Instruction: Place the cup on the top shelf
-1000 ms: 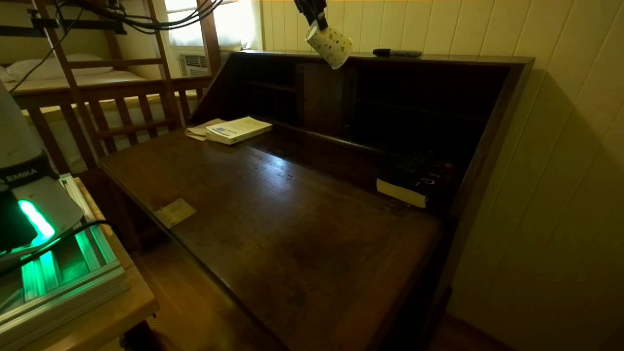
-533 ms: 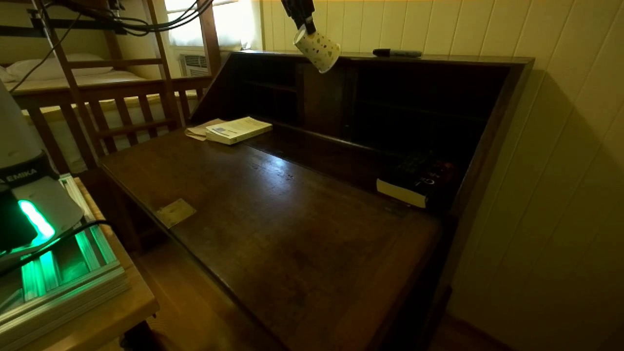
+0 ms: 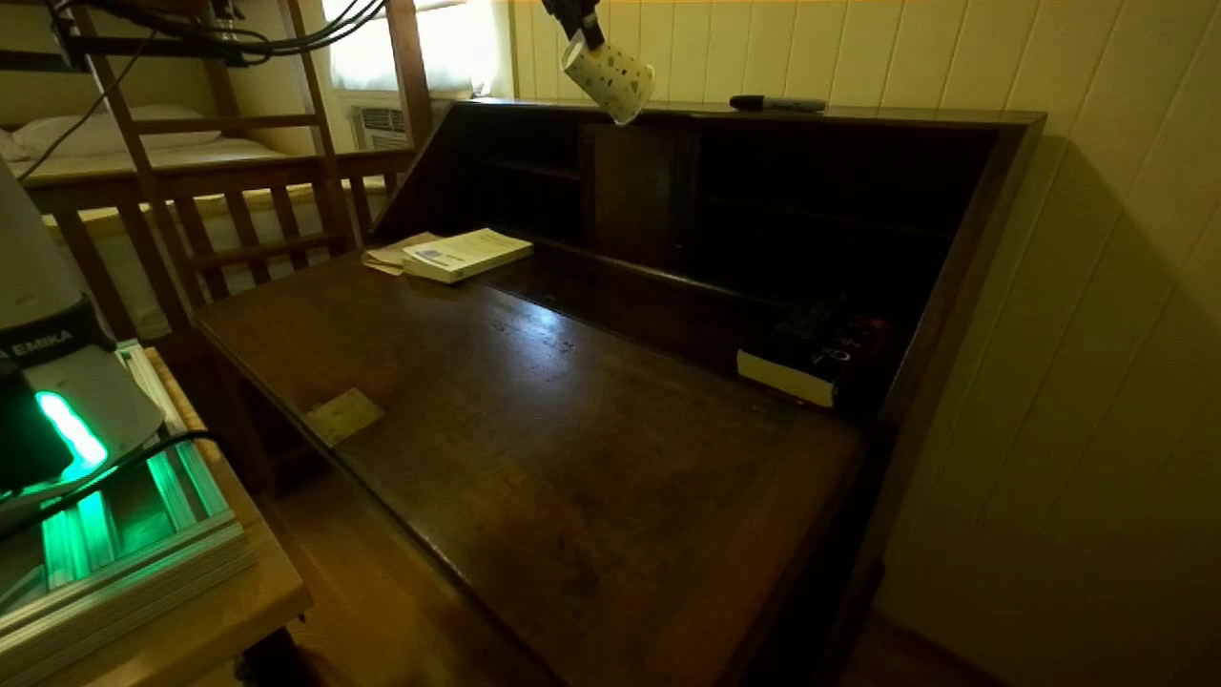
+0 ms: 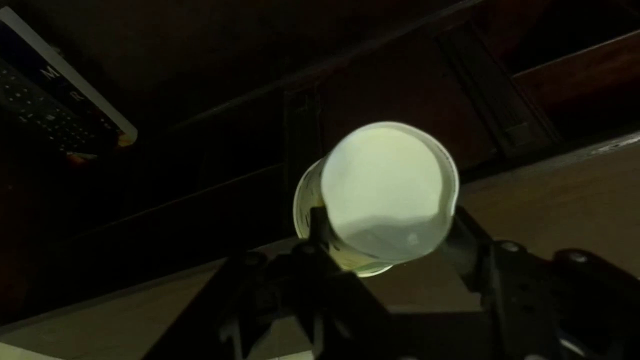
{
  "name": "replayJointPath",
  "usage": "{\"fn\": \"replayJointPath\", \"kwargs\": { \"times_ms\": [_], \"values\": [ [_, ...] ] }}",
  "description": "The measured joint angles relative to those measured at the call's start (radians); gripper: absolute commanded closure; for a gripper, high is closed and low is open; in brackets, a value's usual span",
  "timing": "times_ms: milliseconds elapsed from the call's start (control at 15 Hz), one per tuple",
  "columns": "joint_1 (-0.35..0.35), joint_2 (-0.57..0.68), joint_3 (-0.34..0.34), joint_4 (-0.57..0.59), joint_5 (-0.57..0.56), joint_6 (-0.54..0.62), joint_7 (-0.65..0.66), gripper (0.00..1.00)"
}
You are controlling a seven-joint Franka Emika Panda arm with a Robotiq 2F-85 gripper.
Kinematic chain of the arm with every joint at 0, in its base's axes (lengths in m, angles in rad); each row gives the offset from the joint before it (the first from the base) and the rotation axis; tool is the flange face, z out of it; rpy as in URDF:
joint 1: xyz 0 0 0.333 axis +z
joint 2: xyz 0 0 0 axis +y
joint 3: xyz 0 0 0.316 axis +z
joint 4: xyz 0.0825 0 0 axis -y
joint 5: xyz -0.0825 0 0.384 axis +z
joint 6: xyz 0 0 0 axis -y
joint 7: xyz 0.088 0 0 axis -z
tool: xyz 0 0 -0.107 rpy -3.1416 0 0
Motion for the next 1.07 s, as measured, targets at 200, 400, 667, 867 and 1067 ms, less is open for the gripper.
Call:
{"fn": "replayJointPath", "kwargs": {
  "times_ms": [200, 400, 667, 867, 1067],
  "values": [
    [0.000, -0.020, 0.007, -0.006, 0.000, 0.026, 0.000, 0.66],
    [0.000, -0.025, 0.009, -0.007, 0.007, 0.078, -0.006, 0.66],
    [0.001, -0.024, 0.009, -0.023, 0.057, 0.159, -0.057, 0.66],
    [0.008, -0.014, 0.006, -0.036, 0.144, 0.208, -0.135, 0.66],
    [0.020, 0.004, -0.002, -0.043, 0.230, 0.233, -0.214, 0.66]
  ]
}}
